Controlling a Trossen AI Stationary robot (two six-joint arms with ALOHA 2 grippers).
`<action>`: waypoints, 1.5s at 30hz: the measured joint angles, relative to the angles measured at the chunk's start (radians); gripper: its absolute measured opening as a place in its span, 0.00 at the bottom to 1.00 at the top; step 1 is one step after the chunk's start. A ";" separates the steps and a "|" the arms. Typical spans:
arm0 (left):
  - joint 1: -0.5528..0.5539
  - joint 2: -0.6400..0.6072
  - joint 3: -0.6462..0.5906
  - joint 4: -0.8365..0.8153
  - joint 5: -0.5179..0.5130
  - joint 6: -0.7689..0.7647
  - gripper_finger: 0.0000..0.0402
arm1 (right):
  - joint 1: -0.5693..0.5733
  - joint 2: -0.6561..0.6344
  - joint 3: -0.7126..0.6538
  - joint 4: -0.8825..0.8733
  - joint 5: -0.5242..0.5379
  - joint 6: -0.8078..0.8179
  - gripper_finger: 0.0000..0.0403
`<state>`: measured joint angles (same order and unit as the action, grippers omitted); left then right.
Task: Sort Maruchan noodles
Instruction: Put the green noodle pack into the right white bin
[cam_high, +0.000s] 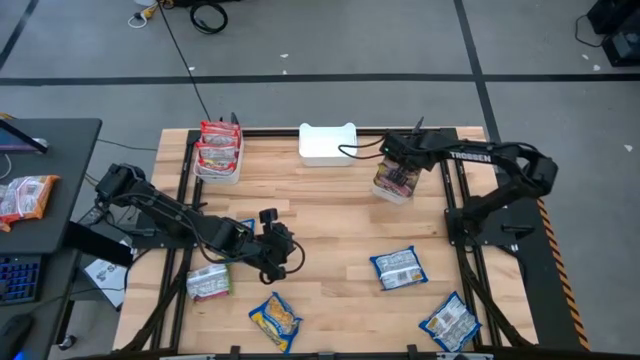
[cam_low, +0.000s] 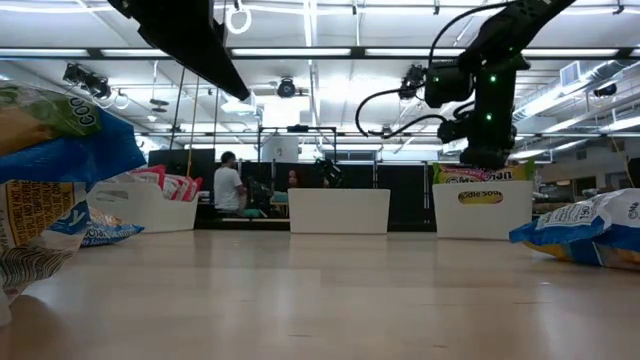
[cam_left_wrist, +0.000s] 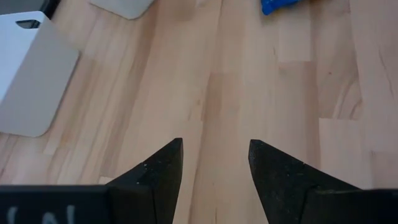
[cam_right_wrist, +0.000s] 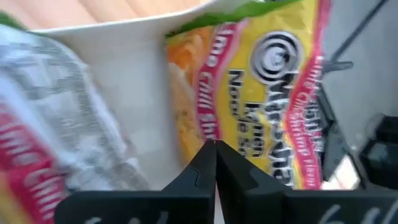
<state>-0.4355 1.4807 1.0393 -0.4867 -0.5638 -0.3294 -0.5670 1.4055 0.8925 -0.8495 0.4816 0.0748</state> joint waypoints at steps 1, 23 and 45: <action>0.000 0.000 0.000 -0.005 0.008 0.000 0.47 | 0.002 -0.006 0.000 0.000 -0.012 0.000 0.02; -0.153 -0.016 0.000 -0.397 0.615 -0.818 0.47 | 0.469 -0.328 0.000 0.346 -0.030 -0.024 0.01; -0.640 0.092 0.000 -0.899 0.705 -1.491 0.47 | 0.700 -0.100 0.000 0.361 -0.029 0.064 0.01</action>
<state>-1.0756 1.5726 1.0397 -1.3856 0.1413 -1.8199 0.1333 1.3051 0.8925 -0.4886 0.4526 0.1385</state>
